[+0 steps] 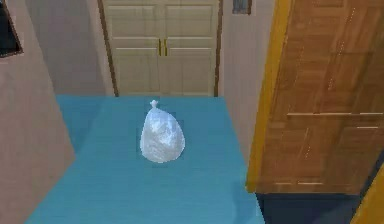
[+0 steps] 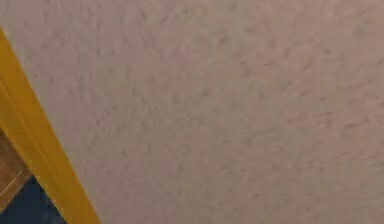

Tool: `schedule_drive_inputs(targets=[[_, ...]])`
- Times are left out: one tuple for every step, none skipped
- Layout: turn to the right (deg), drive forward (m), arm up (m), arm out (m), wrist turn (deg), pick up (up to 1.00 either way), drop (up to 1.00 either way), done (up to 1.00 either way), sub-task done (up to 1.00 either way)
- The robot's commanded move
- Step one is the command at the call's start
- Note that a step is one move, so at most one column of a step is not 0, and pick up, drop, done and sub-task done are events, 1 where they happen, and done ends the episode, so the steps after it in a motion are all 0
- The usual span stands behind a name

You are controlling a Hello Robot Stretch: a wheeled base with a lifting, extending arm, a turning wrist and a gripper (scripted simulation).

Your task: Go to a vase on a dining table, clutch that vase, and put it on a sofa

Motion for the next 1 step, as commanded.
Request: schedule_drive_inputs(targets=[[0.0, 0.85, 0.0, 0.0, 0.0, 0.0, 0.0, 0.0, 0.0]])
